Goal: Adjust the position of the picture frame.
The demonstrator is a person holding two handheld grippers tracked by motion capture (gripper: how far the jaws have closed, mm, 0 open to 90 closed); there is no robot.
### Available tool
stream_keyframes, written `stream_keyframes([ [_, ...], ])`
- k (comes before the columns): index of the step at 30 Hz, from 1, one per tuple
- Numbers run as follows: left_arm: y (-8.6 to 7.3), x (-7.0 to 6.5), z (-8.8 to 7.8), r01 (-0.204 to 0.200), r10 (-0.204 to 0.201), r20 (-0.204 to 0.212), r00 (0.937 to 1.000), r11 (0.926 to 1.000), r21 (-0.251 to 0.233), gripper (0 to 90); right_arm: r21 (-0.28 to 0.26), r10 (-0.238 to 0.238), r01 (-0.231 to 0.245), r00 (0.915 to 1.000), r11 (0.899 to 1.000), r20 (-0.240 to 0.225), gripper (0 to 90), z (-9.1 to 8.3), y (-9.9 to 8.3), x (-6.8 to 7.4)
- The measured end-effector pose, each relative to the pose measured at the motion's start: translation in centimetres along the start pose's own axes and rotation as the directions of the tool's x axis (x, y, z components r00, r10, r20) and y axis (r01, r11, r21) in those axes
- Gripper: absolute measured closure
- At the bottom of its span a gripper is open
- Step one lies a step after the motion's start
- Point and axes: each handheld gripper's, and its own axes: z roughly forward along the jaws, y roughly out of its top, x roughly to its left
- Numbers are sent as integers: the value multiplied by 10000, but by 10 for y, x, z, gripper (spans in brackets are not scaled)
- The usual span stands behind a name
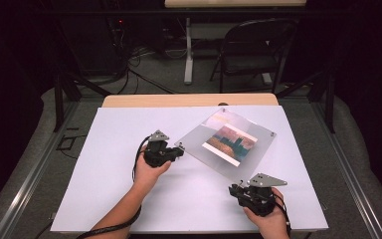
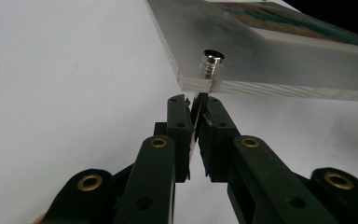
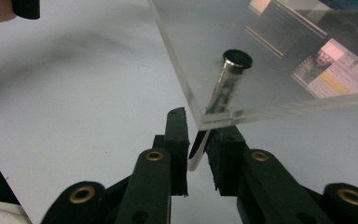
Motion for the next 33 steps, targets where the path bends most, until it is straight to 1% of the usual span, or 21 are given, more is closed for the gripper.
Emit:
stream_keyframes([
  [2, -1, -1, 0, -48, 48, 2, 10000, 10000, 6, 833, -1, 141, -141, 9999, 9999, -81, 827, 0, 0, -2],
  [5, -1, -3, -3, -147, 147, 21, 9999, 9999, -74, 836, -87, 397, -400, 9988, 9992, -275, 839, -2, 0, -5],
  [6, -1, -3, -3, -147, 147, 21, 9999, 9999, -74, 837, -87, 397, -400, 9988, 9992, -275, 839, -2, 0, -5],
  [7, -1, -4, -4, -233, 233, 24, 9997, 9996, -135, 837, -129, 403, -407, 9986, 9991, -329, 841, -3, 0, -6],
  [8, 0, -8, -7, -316, 315, -19, 9995, 9994, -172, 840, -264, 521, -531, 9979, 9982, -381, 842, -6, 1, -8],
  [9, 1, -10, -8, -414, 413, -22, 9991, 9989, -209, 843, -298, 467, -477, 9984, 9984, -329, 841, -8, 1, -8],
  [10, 1, -10, -8, -414, 413, -22, 9991, 9989, -209, 845, -298, 467, -477, 9984, 9984, -329, 841, -8, 1, -8],
  [11, 1, -13, -13, -522, 522, -17, 9986, 9984, -224, 847, -507, 572, -587, 9979, 9970, -294, 840, -11, 2, -8],
  [13, 1, -15, -18, -613, 613, -26, 9981, 9978, -244, 849, -597, 626, -641, 9977, 9962, -275, 841, -13, 2, -11],
  [15, 0, -18, -23, -681, 680, -35, 9977, 9973, -269, 849, -548, 730, -740, 9971, 9957, -212, 841, -13, 3, -12],
  [17, -1, -19, -25, -740, 740, -28, 9973, 9968, -296, 849, -538, 800, -809, 9966, 9953, -184, 844, -11, 2, -16],
  [18, -3, -22, -31, -836, 834, -57, 9965, 9960, -323, 849, -497, 948, -955, 9954, 9942, -164, 845, -9, 2, -18],
  [22, -8, -25, -38, -894, 894, -10, 9960, 9954, -351, 851, -491, 1154, -1158, 9933, 9921, -97, 848, -4, 5, -26],
  [24, -12, -26, -44, -846, 843, -124, 9964, 9958, -341, 851, -397, 1185, -1189, 9929, 9921, -127, 848, 1, 7, -29],
  [27, -17, -25, -49, -677, 667, -241, 9975, 9968, -416, 851, -387, 1192, -1197, 9928, 9921, -150, 849, 8, 11, -32],
  [30, -20, -24, -53, -593, 580, -325, 9978, 9974, -417, 852, -348, 1155, -1161, 9931, 9926, -185, 850, 16, 17, -35],
  [31, -23, -24, -57, -480, 461, -437, 9980, 9979, -427, 852, -380, 1176, -1183, 9929, 9922, -199, 850, 19, 19, -35],
  [33, -26, -23, -62, -344, 317, -523, 9981, 9982, -499, 852, -296, 1154, -1161, 9930, 9928, -248, 850, 25, 22, -36],
])
